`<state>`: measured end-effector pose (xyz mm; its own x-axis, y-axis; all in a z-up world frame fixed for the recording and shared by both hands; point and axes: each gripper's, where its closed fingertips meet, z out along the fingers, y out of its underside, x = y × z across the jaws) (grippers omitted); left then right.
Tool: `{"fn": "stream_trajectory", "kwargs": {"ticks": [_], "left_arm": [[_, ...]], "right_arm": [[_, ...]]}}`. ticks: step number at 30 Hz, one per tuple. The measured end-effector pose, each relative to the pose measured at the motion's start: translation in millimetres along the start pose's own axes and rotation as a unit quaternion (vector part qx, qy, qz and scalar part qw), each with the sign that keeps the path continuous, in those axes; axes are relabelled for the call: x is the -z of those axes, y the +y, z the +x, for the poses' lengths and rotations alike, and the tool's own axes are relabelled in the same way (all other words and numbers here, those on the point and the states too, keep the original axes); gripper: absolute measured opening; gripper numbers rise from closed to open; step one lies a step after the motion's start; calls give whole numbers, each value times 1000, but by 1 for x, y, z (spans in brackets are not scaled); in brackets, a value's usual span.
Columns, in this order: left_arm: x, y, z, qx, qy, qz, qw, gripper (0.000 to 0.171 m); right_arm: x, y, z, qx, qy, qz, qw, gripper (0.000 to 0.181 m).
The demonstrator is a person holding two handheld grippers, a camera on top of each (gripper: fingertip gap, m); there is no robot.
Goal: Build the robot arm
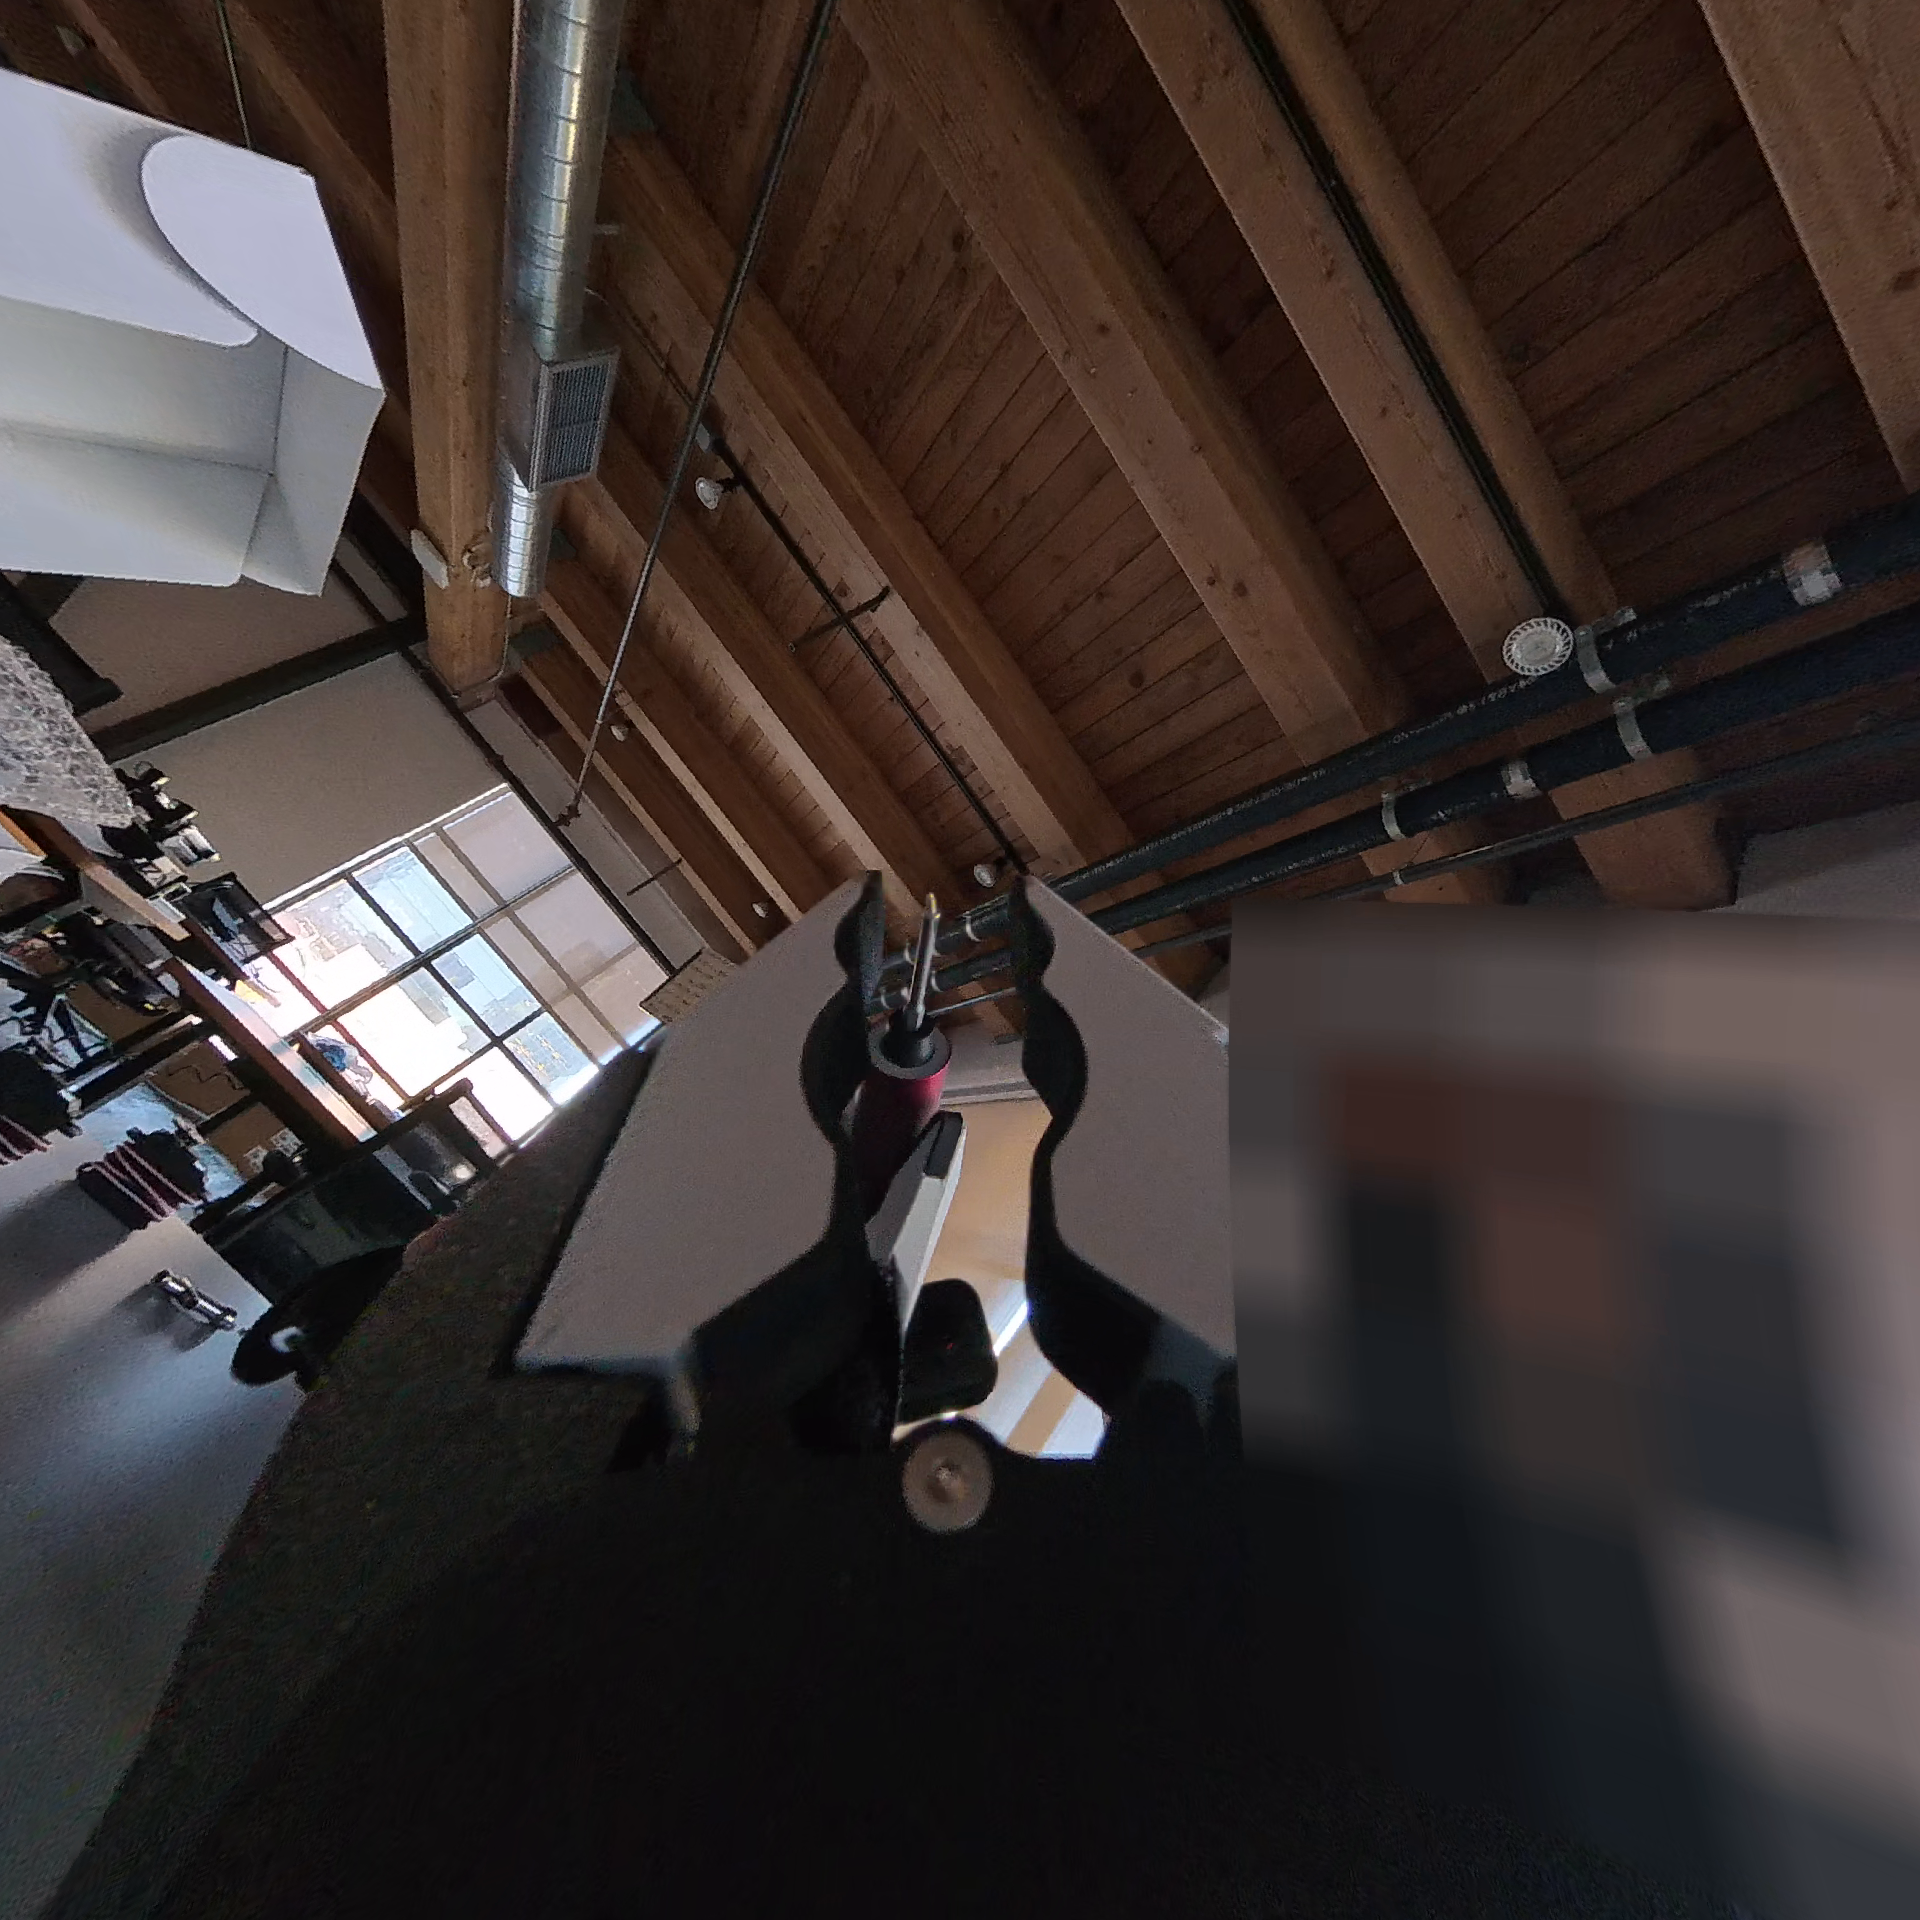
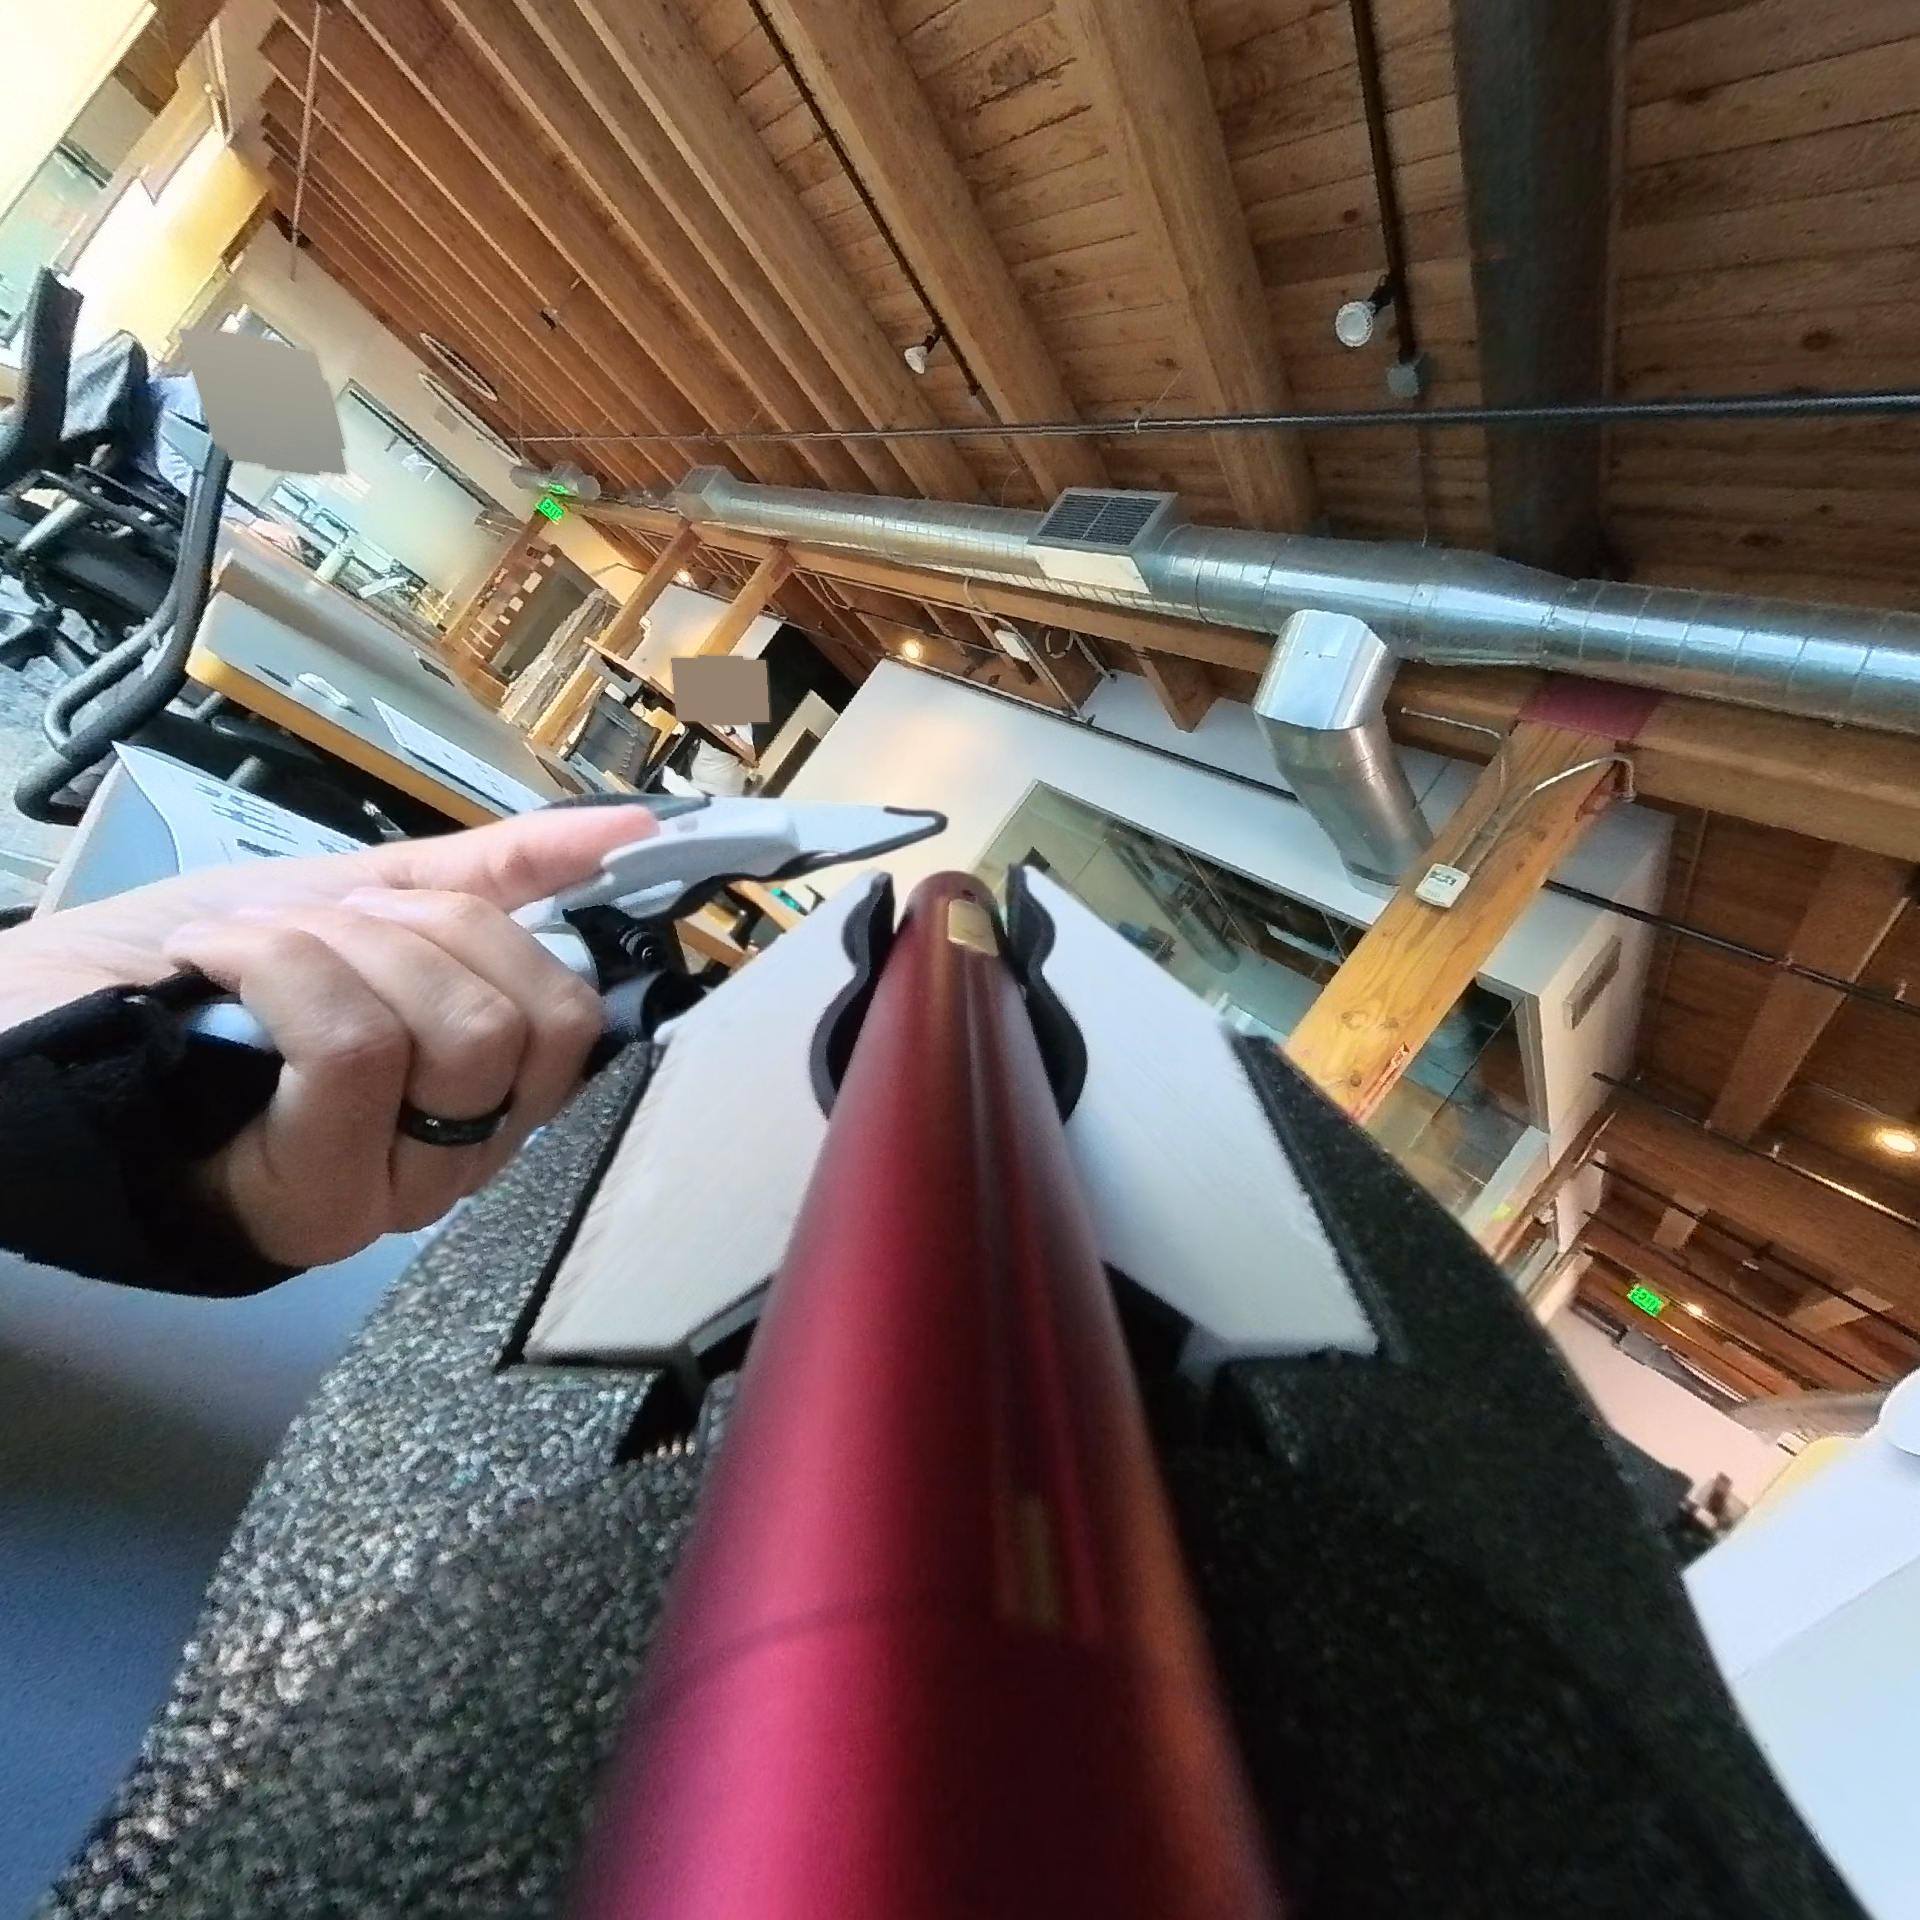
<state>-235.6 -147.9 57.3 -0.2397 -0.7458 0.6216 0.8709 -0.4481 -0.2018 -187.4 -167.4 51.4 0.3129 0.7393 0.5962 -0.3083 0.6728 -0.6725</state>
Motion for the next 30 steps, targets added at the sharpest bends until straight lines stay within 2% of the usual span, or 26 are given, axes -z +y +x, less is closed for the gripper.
{"fn": "stream_trajectory", "kwargs": {"ticks": [5, 9, 12, 14, 16, 17, 19, 22, 23, 25, 27, 30], "left_arm": [[2, -5, -3, -16, -12, 5, 1000, 28], [7, -24, 0, -97, -69, 14, 993, 33], [15, -46, -4, -208, -181, -12, 961, 33], [28, -57, -16, -271, -281, -55, 919, 32], [44, -62, -24, -314, -352, -93, 877, 32], [51, -60, -25, -320, -369, -108, 866, 32], [61, -45, -32, -314, -379, -140, 859, 32], [76, -4, -49, -252, -367, -207, 871, 32], [83, 4, -56, -244, -374, -222, 867, 32], [95, 0, -67, -265, -403, -226, 847, 31], [101, -15, -73, -298, -424, -228, 824, 31], [93, -44, -77, -340, -423, -242, 804, 32]], "right_arm": [[-1, 2, -1, 4, 0, -7, 1000, 21], [-1, 10, -3, 42, -5, -28, 999, 22], [0, 38, -8, 117, -32, -94, 988, 22], [5, 61, -13, 187, -48, -145, 970, 22], [10, 82, -18, 250, -43, -188, 949, 22], [12, 91, -21, 268, -40, -205, 940, 22], [14, 106, -31, 288, -39, -230, 929, 22], [10, 117, -47, 341, -44, -249, 905, 22], [9, 121, -53, 342, -53, -253, 903, 22], [7, 133, -60, 363, -65, -266, 891, 22], [6, 139, -60, 370, -64, -276, 884, 22], [5, 144, -60, 370, -62, -286, 882, 22]]}}
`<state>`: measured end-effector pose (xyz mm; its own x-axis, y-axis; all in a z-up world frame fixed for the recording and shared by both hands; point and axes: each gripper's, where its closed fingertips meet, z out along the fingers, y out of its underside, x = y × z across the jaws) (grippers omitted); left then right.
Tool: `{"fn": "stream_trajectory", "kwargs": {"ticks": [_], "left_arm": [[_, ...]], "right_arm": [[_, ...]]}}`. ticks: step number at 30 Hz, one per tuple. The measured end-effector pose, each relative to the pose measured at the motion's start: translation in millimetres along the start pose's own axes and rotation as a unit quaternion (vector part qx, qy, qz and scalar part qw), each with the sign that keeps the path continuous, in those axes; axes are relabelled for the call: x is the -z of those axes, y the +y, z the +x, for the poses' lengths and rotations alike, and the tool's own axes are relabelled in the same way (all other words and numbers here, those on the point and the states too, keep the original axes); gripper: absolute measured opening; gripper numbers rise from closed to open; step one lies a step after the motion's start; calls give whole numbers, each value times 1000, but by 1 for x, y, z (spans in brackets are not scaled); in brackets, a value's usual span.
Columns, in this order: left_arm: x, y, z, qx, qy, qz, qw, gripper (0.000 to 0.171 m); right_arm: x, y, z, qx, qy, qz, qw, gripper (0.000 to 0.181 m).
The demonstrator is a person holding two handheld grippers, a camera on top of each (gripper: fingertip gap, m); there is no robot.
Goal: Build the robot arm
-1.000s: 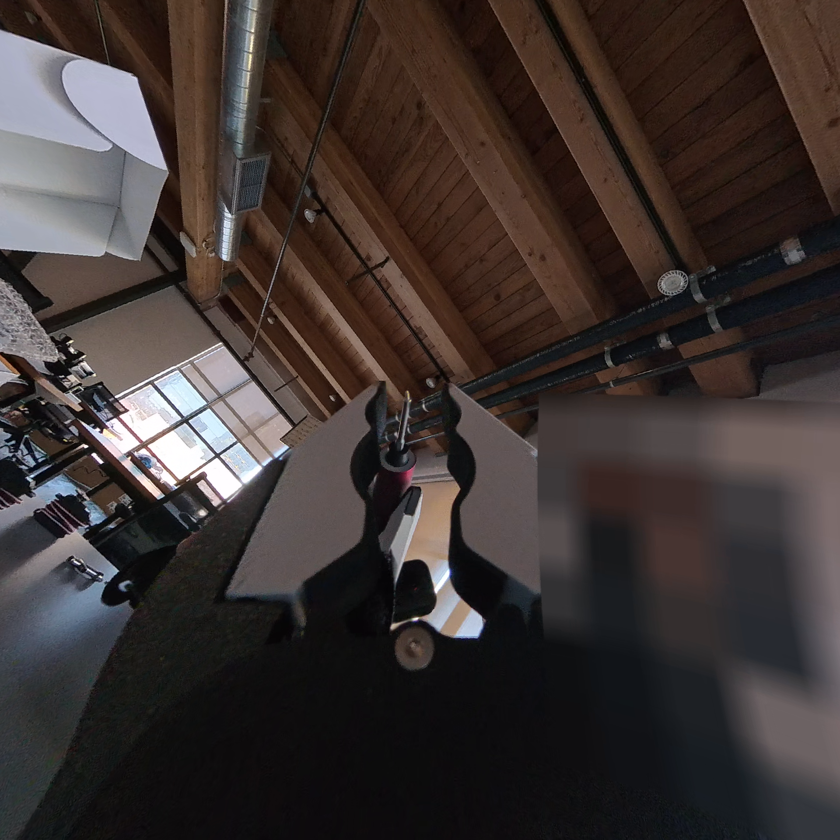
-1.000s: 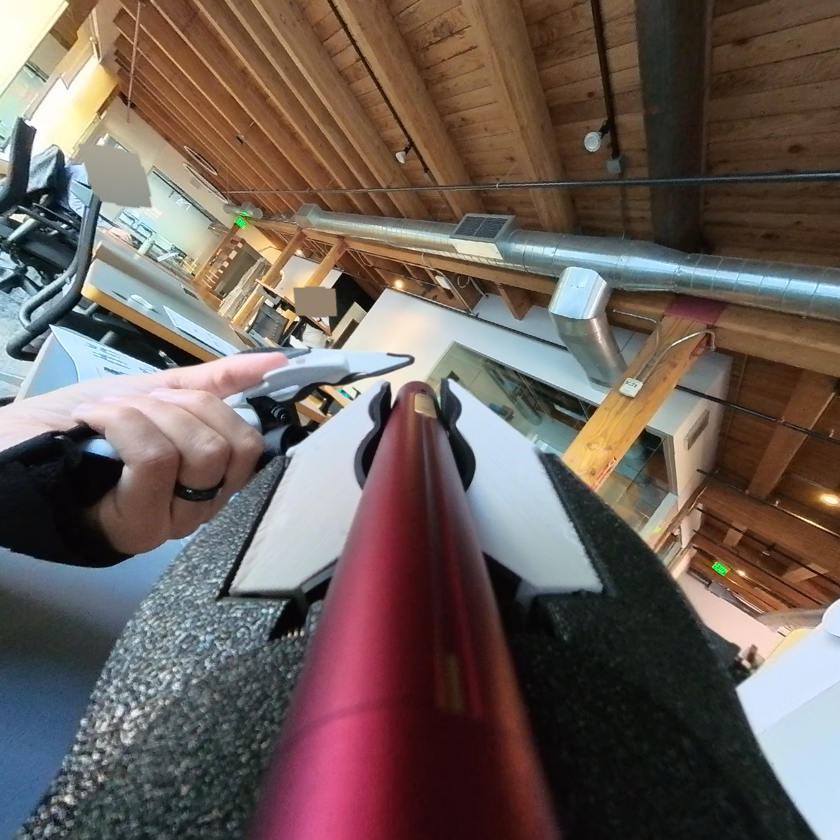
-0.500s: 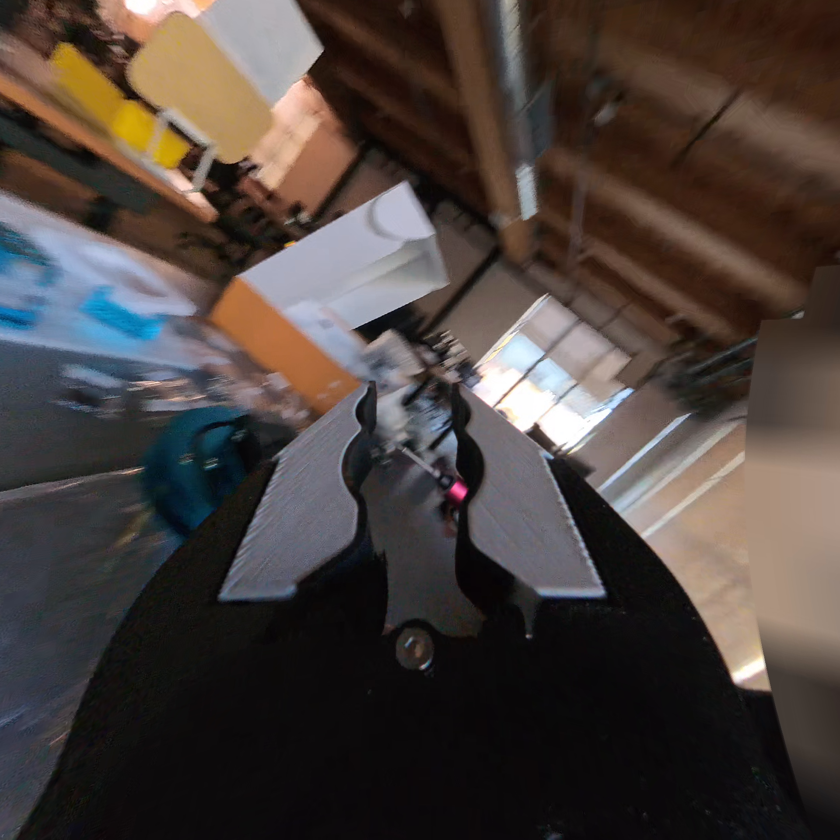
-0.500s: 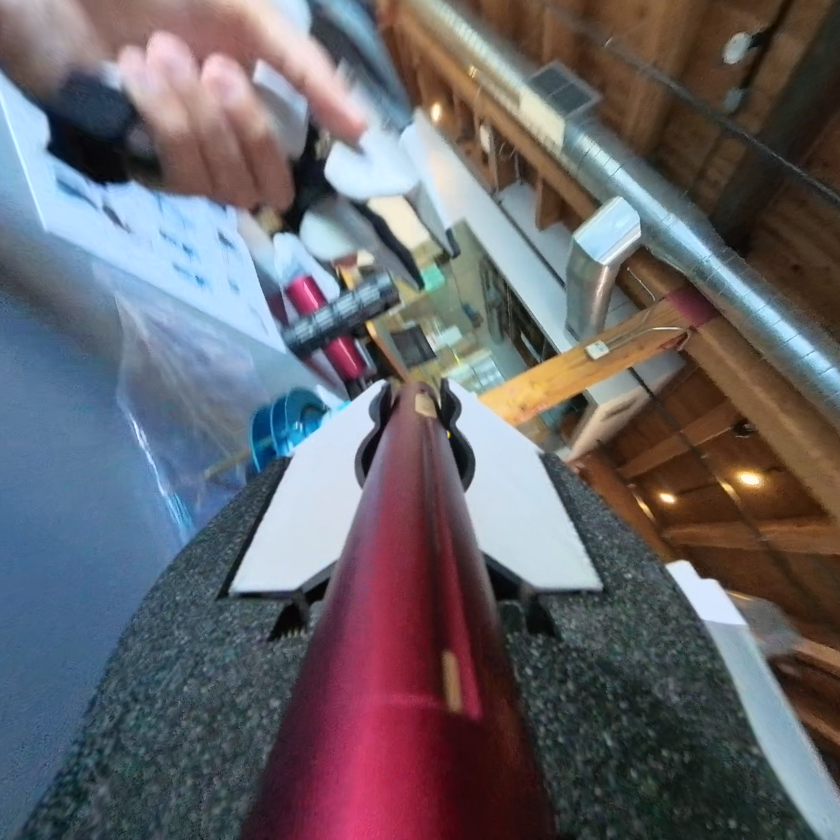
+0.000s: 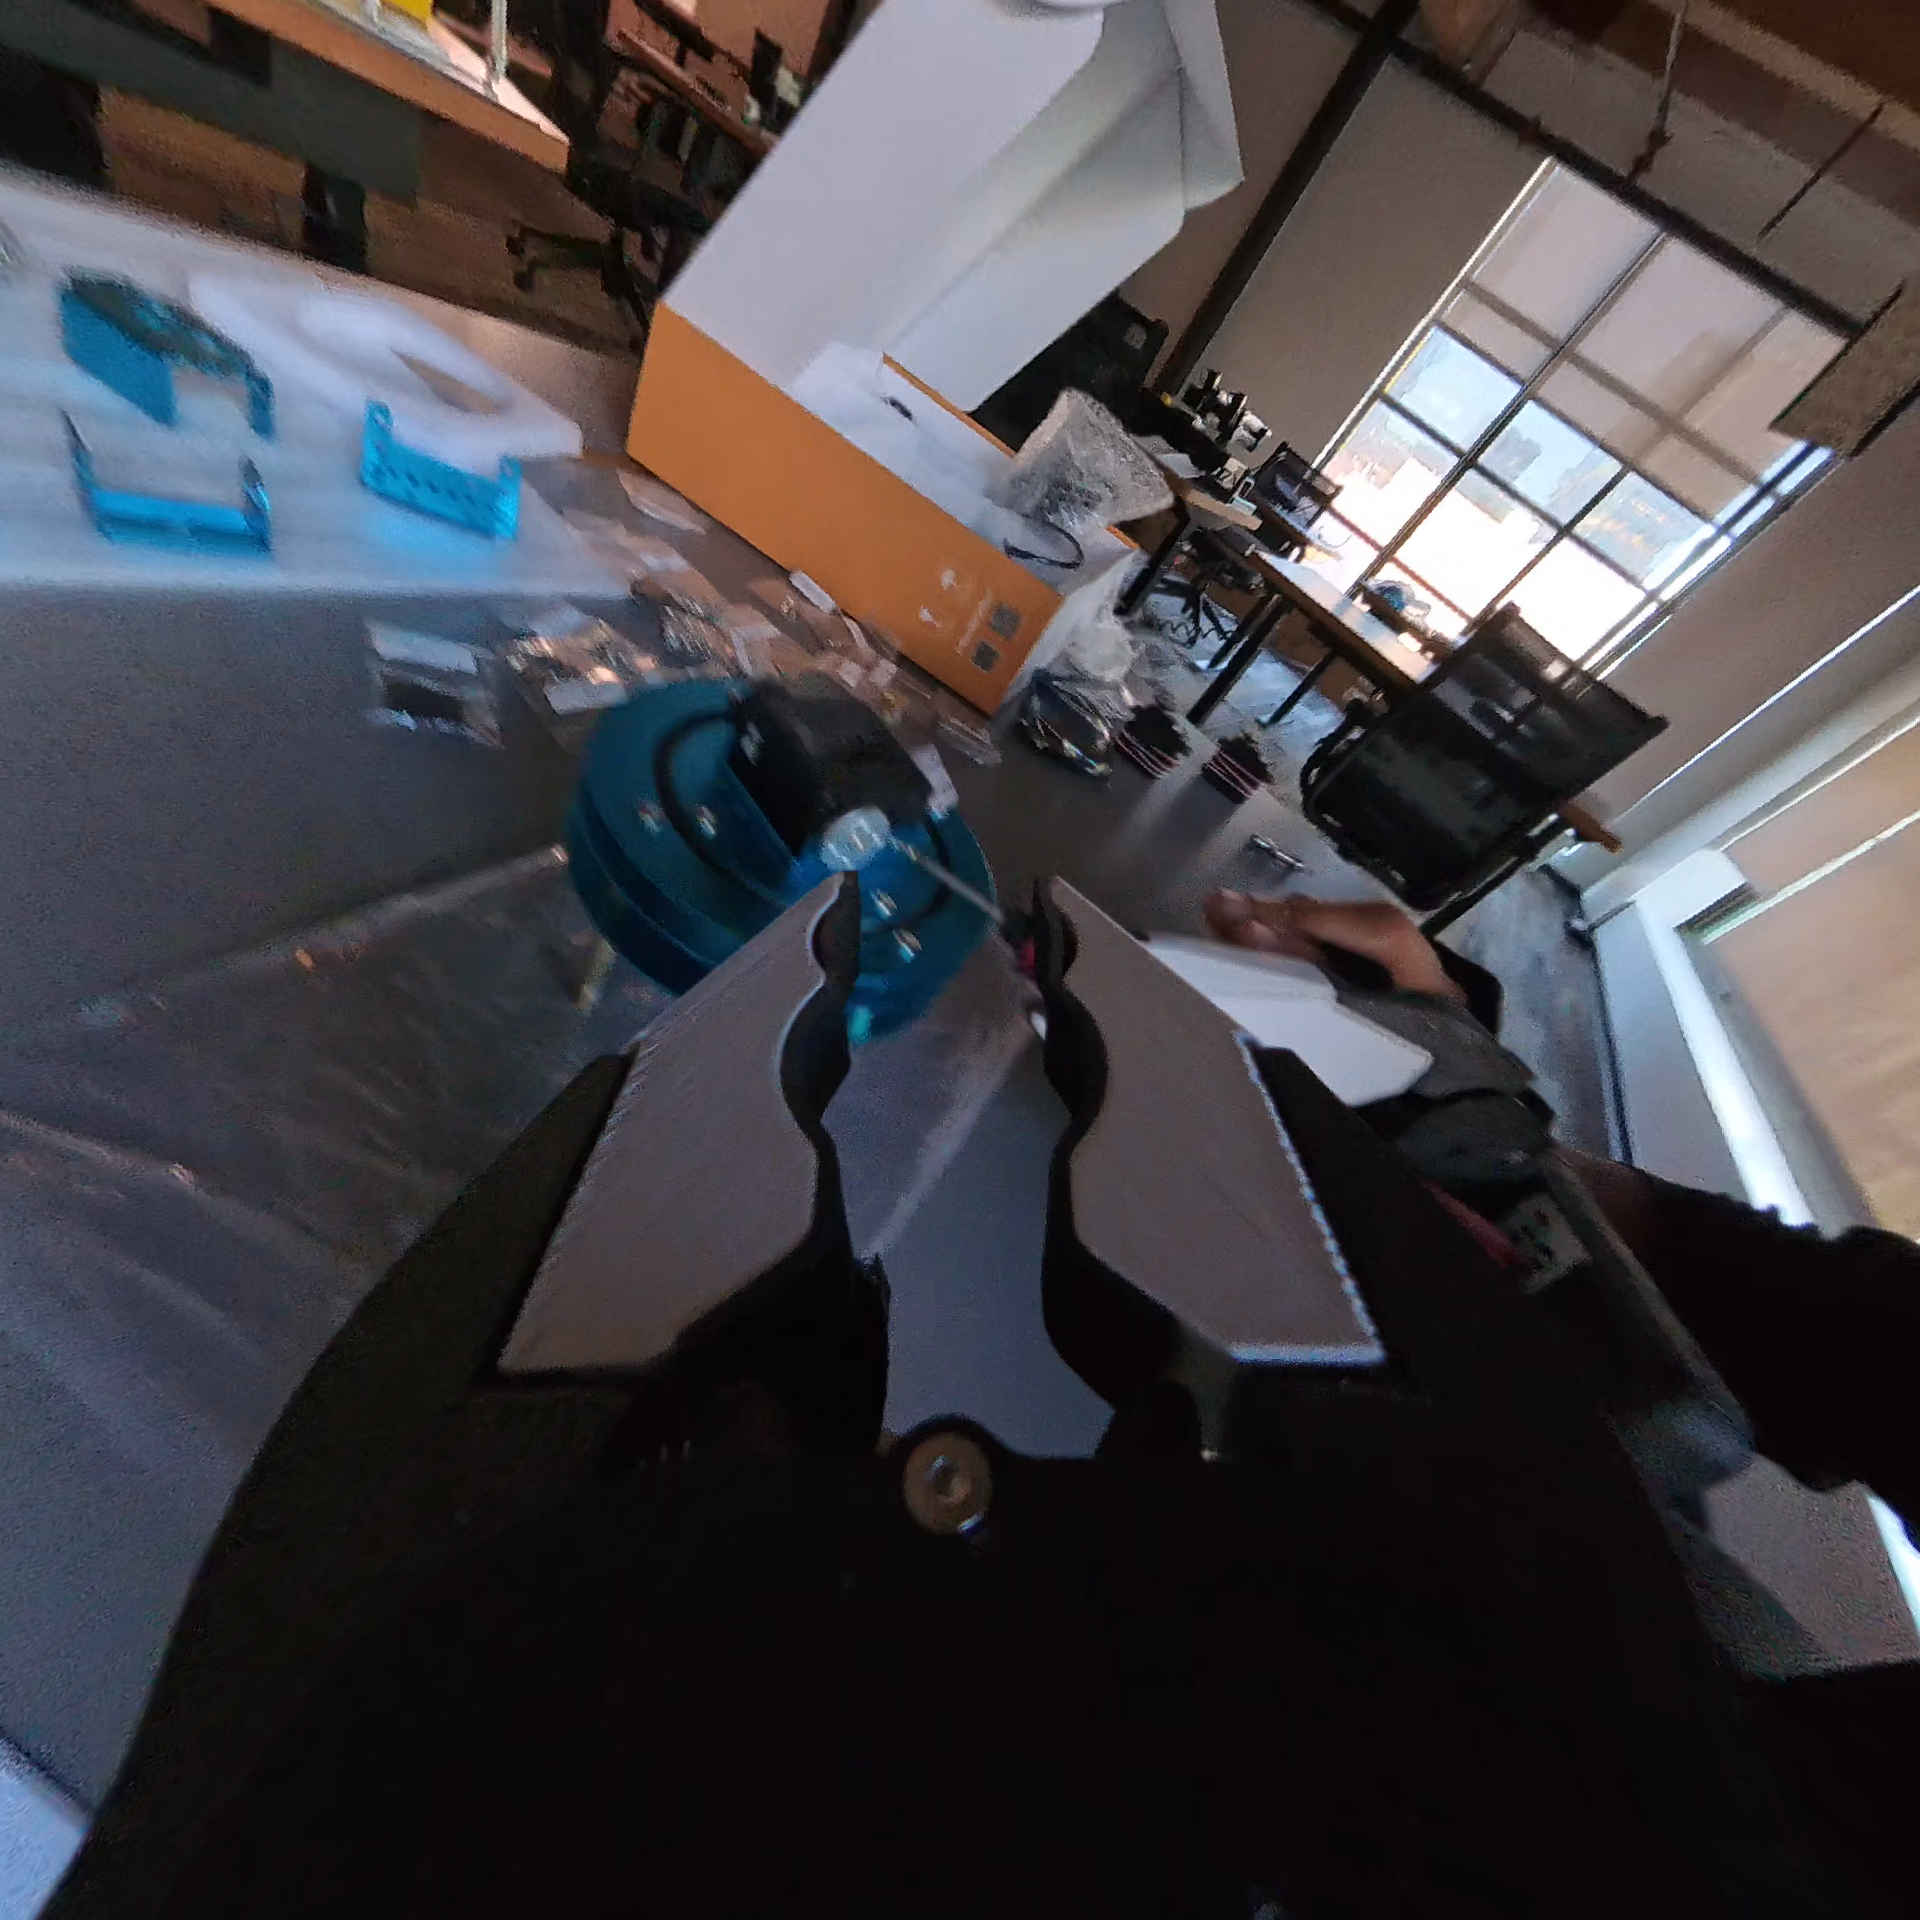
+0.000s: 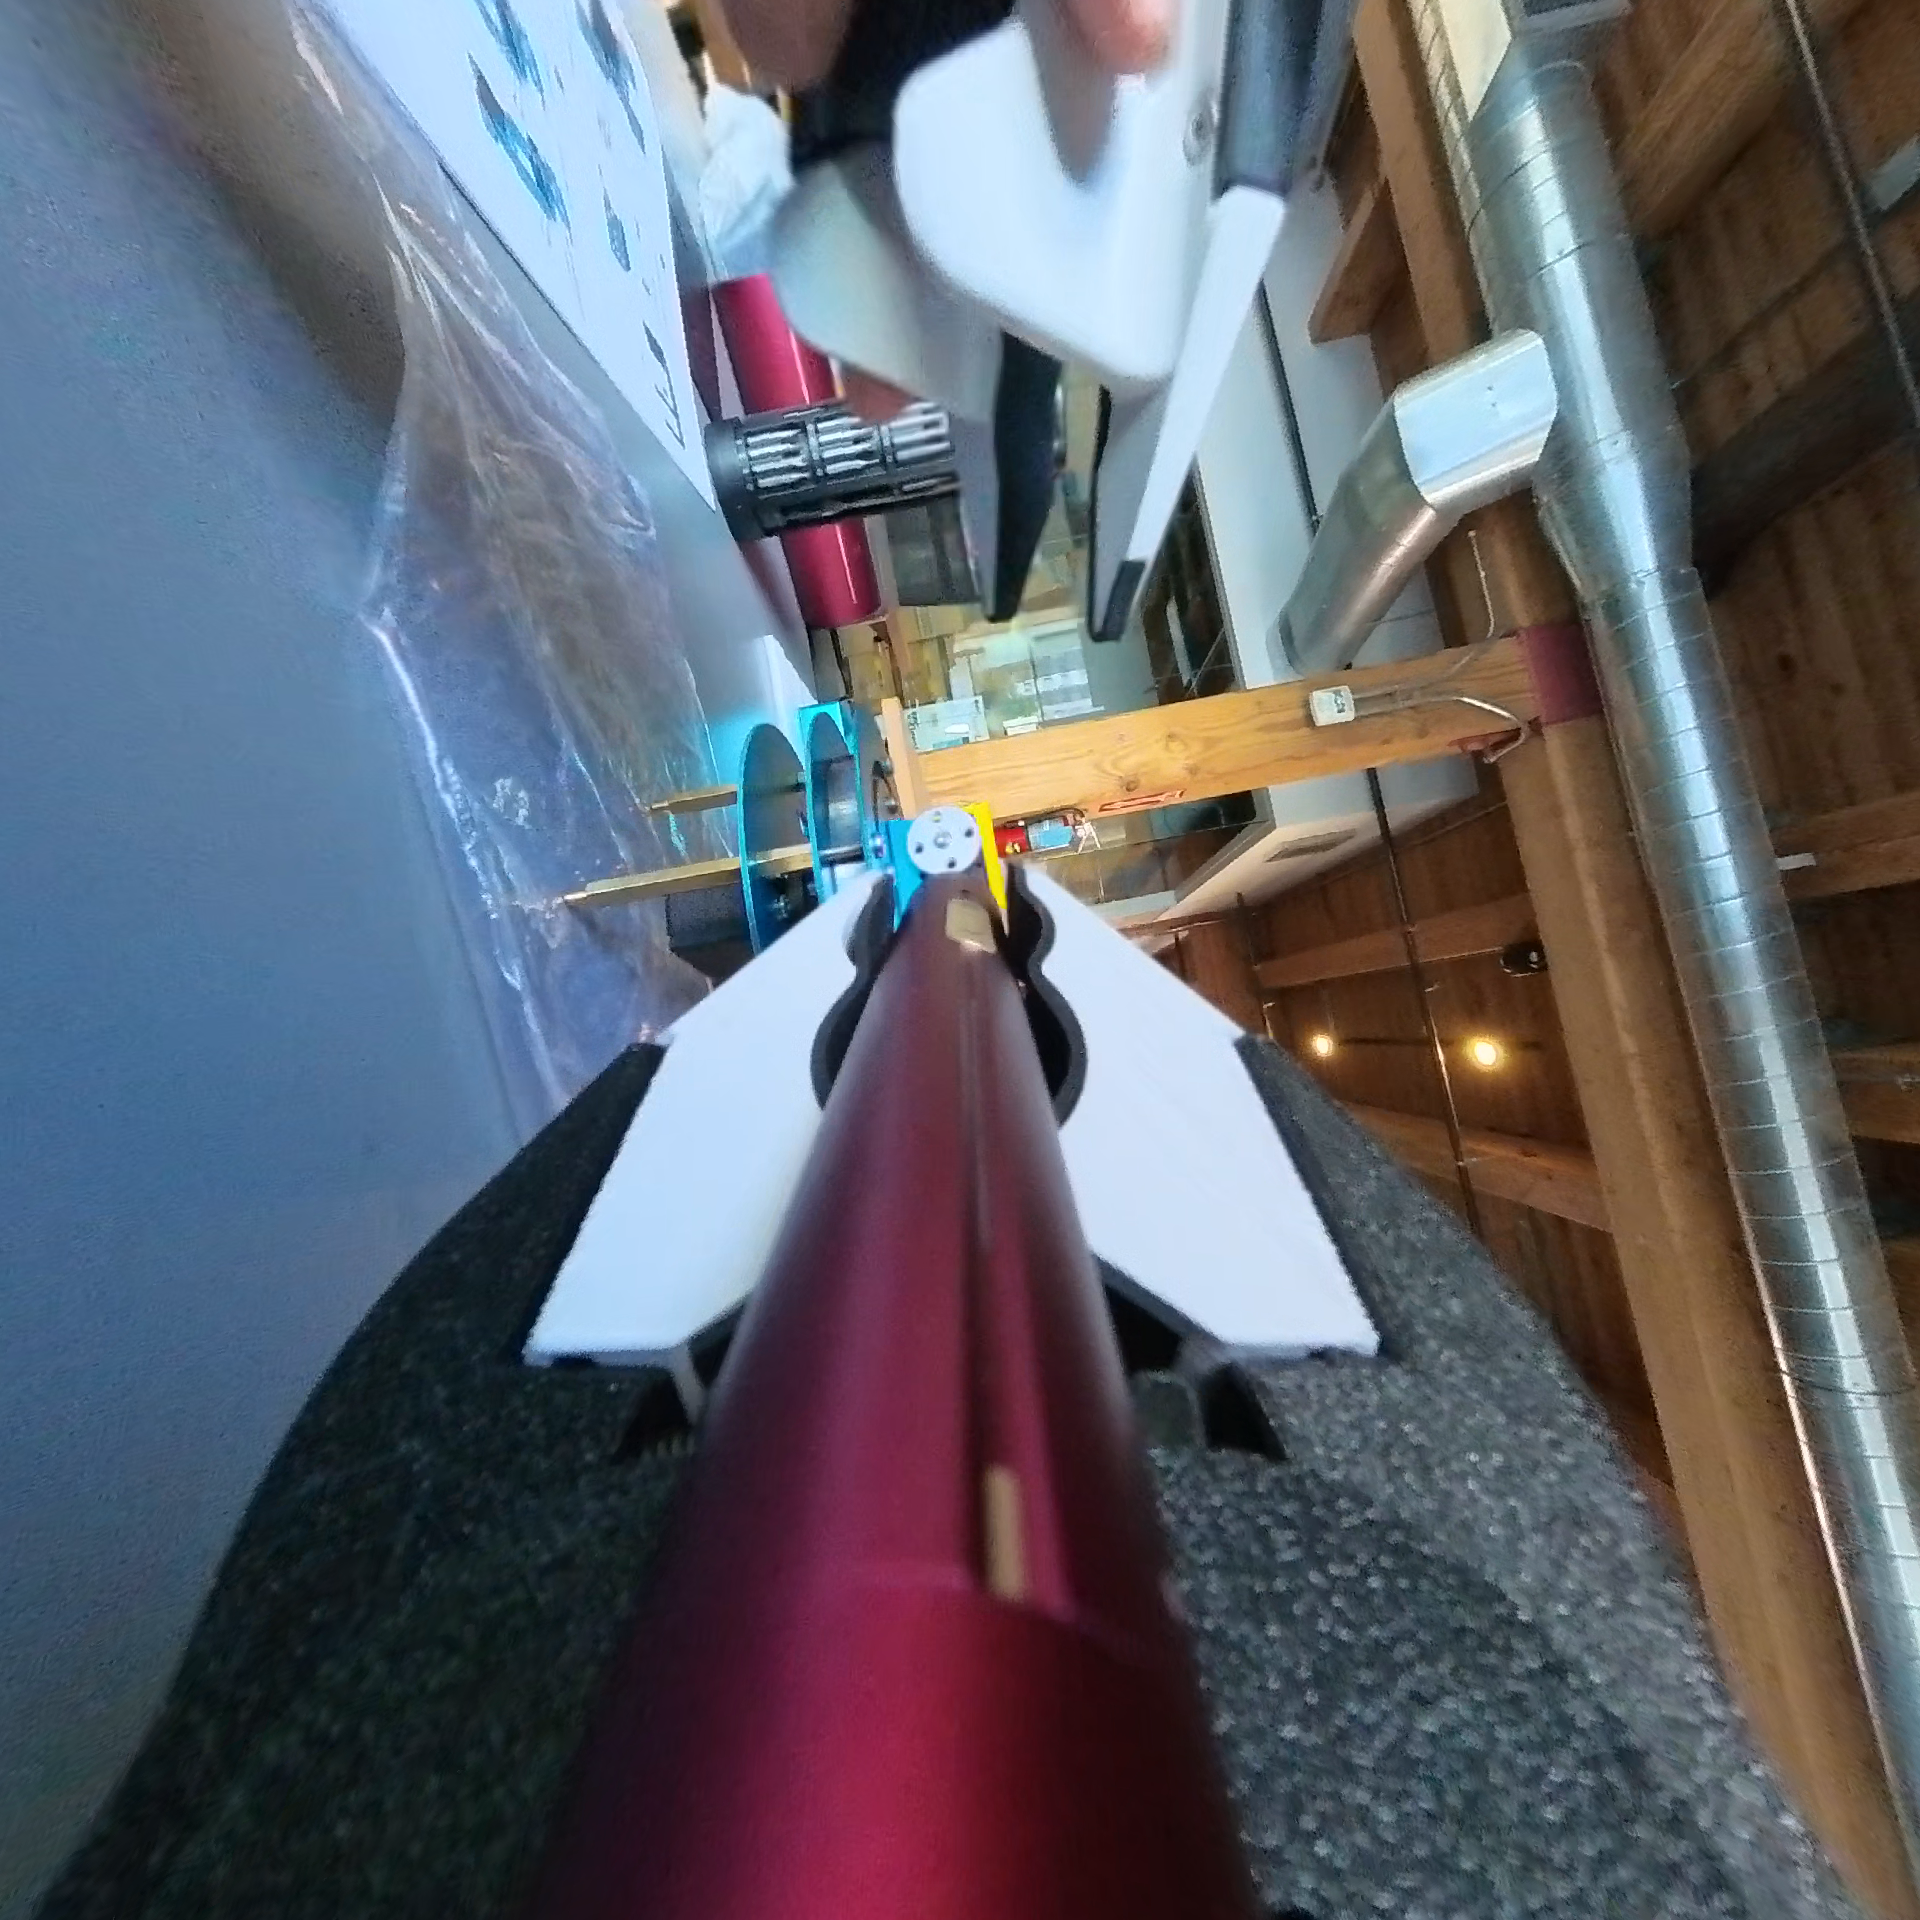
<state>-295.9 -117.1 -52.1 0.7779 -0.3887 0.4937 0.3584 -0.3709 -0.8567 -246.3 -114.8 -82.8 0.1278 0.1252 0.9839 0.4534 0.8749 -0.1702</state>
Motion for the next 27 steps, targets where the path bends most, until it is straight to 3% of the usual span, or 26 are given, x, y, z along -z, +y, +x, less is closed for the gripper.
{"fn": "stream_trajectory", "kwargs": {"ticks": [4, 9, 19, 27], "left_arm": [[-26, -36, -23, -71, 39, -16, 997, 58], [-51, -65, -53, -92, 78, -19, 992, 59], [-62, -40, -85, -32, 123, -66, 990, 63], [-60, -22, -79, -17, 151, -93, 984, 63]], "right_arm": [[-1, -1, -5, 6, -7, 1, 1000, 21], [-3, -2, -4, -2, -8, 5, 1000, 22], [-5, -2, -3, -23, -21, 7, 1000, 21], [-7, 3, -3, -36, -32, -1, 999, 21]]}}
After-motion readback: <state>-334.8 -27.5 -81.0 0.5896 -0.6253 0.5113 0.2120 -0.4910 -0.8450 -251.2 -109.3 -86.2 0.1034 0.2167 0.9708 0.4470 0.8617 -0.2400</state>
